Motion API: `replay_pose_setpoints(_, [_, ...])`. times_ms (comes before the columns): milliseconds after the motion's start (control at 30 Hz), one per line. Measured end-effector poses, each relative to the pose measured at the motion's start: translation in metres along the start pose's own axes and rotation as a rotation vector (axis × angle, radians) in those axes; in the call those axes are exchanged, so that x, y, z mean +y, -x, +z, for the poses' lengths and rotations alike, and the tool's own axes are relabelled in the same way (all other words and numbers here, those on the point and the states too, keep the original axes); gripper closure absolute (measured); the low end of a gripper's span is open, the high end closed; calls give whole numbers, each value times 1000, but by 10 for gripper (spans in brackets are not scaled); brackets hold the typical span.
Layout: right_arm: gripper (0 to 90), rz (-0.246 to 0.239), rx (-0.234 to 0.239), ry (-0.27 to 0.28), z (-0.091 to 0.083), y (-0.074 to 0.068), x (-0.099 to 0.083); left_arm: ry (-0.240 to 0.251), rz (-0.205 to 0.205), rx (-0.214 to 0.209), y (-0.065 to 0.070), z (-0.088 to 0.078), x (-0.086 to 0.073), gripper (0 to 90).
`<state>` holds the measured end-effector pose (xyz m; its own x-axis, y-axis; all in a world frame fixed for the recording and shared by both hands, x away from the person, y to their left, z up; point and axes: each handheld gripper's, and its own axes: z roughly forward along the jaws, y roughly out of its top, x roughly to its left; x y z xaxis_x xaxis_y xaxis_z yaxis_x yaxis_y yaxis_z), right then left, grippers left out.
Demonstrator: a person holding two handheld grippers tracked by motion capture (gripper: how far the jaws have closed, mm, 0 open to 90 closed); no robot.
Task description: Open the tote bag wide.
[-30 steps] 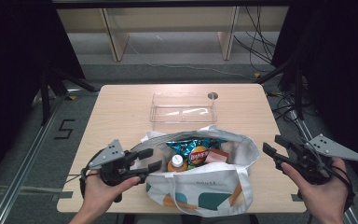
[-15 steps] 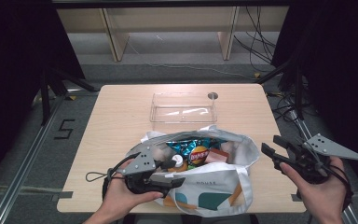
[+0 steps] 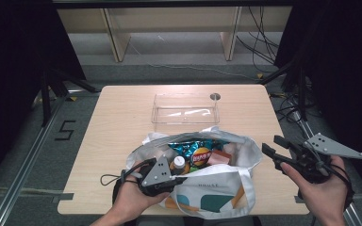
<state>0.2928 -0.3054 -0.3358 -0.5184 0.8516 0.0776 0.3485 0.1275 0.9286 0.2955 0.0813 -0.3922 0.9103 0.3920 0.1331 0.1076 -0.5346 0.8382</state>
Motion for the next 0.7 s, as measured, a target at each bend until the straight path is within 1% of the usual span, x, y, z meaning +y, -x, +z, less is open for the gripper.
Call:
replay_pose_setpoints(33, [470, -11, 3, 3, 1, 1, 0, -1, -3, 3, 0, 0, 1, 789])
replay_pose_setpoints(67, [470, 13, 9, -4, 0, -1, -1, -2, -7, 0, -1, -1, 2, 800])
replay_pose_setpoints(100, [470, 7, 5, 0, 0, 0, -1, 4, -4, -4, -3, -2, 3, 803])
replay_pose_setpoints(133, [470, 2, 6, 5, 1, 1, -1, 13, -41, -5, -3, -3, 3, 805])
replay_pose_setpoints(167, [470, 6, 2, -4, 0, 1, -1, 20, -42, -9, -5, -4, 4, 806])
replay_pose_setpoints(200, [471, 12, -7, 8, 1, 0, -2, 27, -62, -11, -5, -5, 4, 807])
replay_pose_setpoints(233, [472, 15, -7, 10, 1, 0, -1, 38, -66, -11, -5, -6, 5, 808])
replay_pose_setpoints(267, [472, 16, 8, -5, 0, 1, -1, 43, -61, -14, -5, -8, 6, 809])
replay_pose_setpoints(300, [472, 16, 8, -5, 0, 1, -1, 53, -62, -17, -5, -9, 7, 809])
replay_pose_setpoints(400, [472, 35, 13, 21, 1, 1, 1, 80, -44, -22, -3, -14, 12, 809])
replay_pose_setpoints(433, [471, 37, 15, 16, 0, 1, 2, 88, -43, -24, -2, -16, 13, 809])
replay_pose_setpoints(467, [471, 34, 21, 28, 0, 1, 3, 98, -60, -27, 0, -18, 14, 809])
replay_pose_setpoints(500, [470, 50, 20, 23, -1, -1, 4, 107, -69, -28, 1, -19, 15, 808])
replay_pose_setpoints(533, [470, 37, 23, 29, -1, -1, 6, 113, -55, -23, 2, -19, 16, 809])
replay_pose_setpoints(567, [470, 13, 19, 36, -2, -2, 7, 111, -56, -18, 4, -20, 16, 808])
replay_pose_setpoints(633, [467, 5, 32, 44, -3, -5, 10, 112, -29, -19, 7, -20, 17, 808])
replay_pose_setpoints(667, [466, -1, 27, 31, -4, -7, 10, 111, -19, -20, 9, -20, 17, 808])
replay_pose_setpoints(700, [466, -19, 41, 36, -3, -7, 12, 109, -14, -23, 11, -19, 17, 808])
